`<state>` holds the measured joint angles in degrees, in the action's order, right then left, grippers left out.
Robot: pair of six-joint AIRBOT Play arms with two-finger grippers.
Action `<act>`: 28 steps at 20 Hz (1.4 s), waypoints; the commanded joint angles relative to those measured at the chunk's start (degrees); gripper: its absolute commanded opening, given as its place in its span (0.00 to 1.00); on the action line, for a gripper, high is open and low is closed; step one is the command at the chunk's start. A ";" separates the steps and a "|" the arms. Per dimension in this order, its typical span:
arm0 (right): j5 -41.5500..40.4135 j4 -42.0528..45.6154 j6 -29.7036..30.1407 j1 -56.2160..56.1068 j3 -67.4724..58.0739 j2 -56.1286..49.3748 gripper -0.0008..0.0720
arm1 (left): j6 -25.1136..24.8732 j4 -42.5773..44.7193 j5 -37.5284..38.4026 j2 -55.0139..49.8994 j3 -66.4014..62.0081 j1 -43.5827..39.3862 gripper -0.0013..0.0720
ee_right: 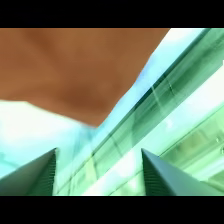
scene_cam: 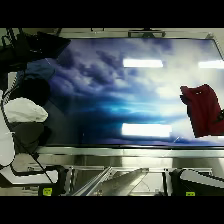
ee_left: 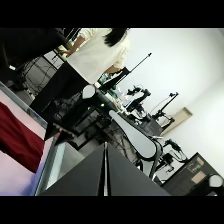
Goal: Fold the shirts.
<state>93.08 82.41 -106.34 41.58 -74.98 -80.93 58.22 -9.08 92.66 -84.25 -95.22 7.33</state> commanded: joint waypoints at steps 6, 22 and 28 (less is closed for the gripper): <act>-2.34 -16.96 1.92 -12.68 -16.41 8.68 0.04 | 6.38 14.21 -4.70 3.48 -6.45 1.31 0.02; -24.85 -18.23 7.37 -49.96 36.59 39.95 0.04 | 12.35 37.03 -26.49 46.82 66.64 -13.14 0.02; -24.50 -18.21 7.37 -50.03 36.59 39.85 0.04 | 12.37 36.94 -27.26 49.42 67.80 -13.14 0.02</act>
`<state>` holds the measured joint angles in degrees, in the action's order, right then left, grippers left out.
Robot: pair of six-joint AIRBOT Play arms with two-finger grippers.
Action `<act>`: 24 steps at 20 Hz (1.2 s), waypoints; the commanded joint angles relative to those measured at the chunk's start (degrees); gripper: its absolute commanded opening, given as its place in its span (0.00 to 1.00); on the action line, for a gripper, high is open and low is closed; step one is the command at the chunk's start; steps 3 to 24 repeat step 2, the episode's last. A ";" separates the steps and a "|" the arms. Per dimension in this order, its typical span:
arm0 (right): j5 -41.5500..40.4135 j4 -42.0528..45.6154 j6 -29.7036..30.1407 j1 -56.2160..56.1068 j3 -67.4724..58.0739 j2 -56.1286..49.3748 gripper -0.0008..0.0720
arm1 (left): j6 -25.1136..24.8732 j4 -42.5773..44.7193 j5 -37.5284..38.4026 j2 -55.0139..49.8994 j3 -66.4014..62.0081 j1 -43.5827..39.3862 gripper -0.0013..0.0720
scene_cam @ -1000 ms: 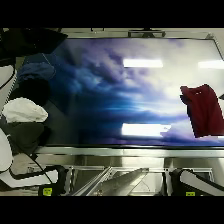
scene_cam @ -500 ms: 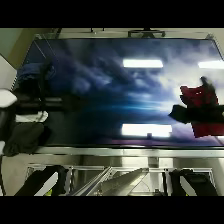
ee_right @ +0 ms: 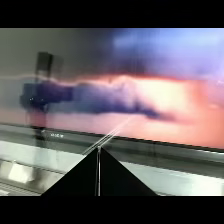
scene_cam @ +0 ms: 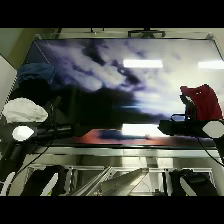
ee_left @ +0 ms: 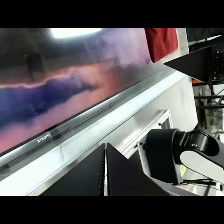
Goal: Fold the shirts.
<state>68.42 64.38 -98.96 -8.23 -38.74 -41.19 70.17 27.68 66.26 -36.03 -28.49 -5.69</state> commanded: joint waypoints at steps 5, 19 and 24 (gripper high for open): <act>0.15 -0.15 -0.02 -0.22 0.35 0.11 0.04 | 0.42 0.17 -0.72 1.20 1.07 -0.11 0.02; 0.15 -0.15 -0.02 -0.22 0.35 0.11 0.04 | 0.42 0.17 -0.72 1.20 1.07 -0.11 0.02; 0.15 -0.15 -0.02 -0.22 0.35 0.11 0.04 | 0.42 0.17 -0.72 1.20 1.07 -0.11 0.02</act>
